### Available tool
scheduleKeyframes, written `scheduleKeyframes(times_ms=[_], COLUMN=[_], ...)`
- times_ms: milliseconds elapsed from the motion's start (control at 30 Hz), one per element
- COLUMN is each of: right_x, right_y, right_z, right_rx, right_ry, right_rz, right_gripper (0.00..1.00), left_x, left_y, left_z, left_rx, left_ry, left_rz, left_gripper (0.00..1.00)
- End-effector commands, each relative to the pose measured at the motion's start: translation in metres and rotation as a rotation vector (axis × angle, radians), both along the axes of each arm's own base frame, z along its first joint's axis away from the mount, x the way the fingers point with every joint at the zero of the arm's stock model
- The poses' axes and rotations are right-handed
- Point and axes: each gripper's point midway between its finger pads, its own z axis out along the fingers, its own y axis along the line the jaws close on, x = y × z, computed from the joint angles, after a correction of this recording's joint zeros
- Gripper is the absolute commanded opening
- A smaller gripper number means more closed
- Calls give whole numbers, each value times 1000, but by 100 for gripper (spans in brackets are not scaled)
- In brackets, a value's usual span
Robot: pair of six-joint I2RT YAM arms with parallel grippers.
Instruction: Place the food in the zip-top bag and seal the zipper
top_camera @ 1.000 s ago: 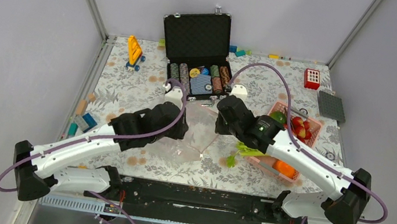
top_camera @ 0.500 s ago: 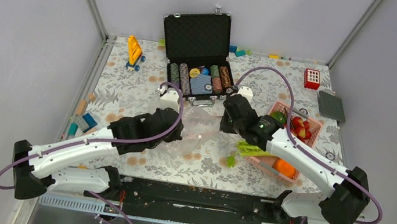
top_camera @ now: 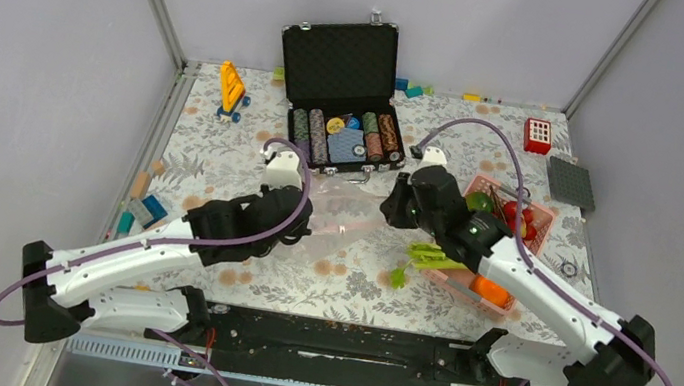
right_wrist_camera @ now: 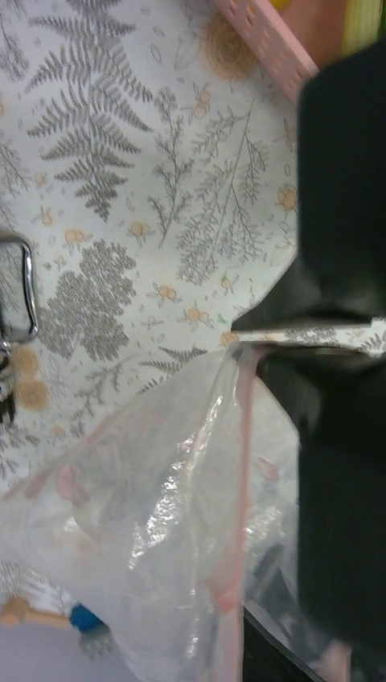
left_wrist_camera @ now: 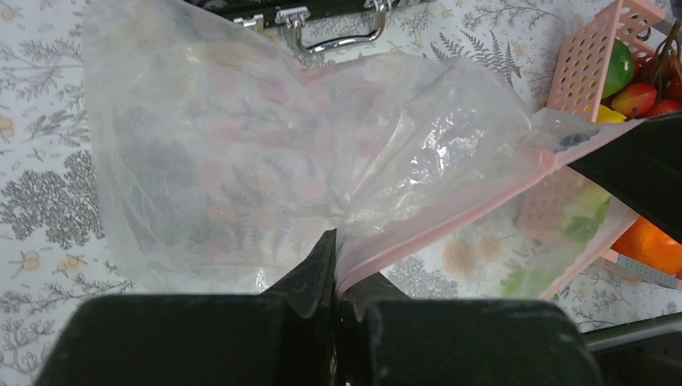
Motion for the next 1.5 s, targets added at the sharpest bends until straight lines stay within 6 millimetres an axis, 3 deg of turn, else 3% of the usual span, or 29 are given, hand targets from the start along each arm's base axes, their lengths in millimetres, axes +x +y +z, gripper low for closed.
scheduleKeyframes(times_ms=[0, 67, 100, 133, 233, 367, 567, 633, 700, 767, 833, 967, 1000, 1133, 1200, 1300, 1467], right_x=[-1, -14, -20, -24, -30, -26, -30, -34, -42, -53, -65, -82, -78, -78, -69, -70, -75], right_y=[-18, 7, 15, 21, 19, -21, -116, -141, -153, -155, -142, -83, -76, -74, -82, -98, -105], right_z=[0, 23, 34, 44, 62, 72, 39, 25, 11, -6, -17, 2, 8, -19, -19, -30, -57], right_rx=[-3, 113, 155, 186, 200, 97, -150, -215, -271, -305, -285, -96, -95, -281, -388, -496, -650], right_ry=[-56, -72, -72, -69, -68, -135, -86, -49, -38, -33, -37, -178, -258, -405, -424, -313, -196], right_rz=[116, 250, 297, 327, 337, 185, -126, -190, -188, -109, 24, 399, 457, 736, 771, 795, 805], right_gripper=[34, 81, 94, 99, 100, 100, 100, 100, 100, 100, 100, 100, 100, 100, 100, 100, 100], left_x=[9, 11, 12, 15, 23, 29, 34, 36, 38, 38, 37, 35, 35, 34, 34, 34, 32], left_y=[6, -20, -28, -34, -39, -42, -35, -28, -21, -14, -7, 4, 6, 8, 8, 11, 13], left_z=[25, 31, 33, 33, 32, 32, 32, 29, 27, 24, 19, 6, 4, -2, -3, -2, -1], left_rx=[46, -6, -17, -14, 23, 39, 34, 39, 44, 52, 66, 98, 106, 120, 126, 137, 124], left_ry=[-84, -88, -87, -83, -66, -55, -29, -16, -4, 8, 18, 33, 39, 48, 45, 40, 21], left_rz=[-53, -127, -146, -158, -123, -106, -81, -57, -42, -31, -27, -20, -17, -19, -23, -17, -32], left_gripper=[0, 0, 0, 0, 0, 0, 0, 0, 0, 0, 0, 0, 0, 0, 0, 0, 0])
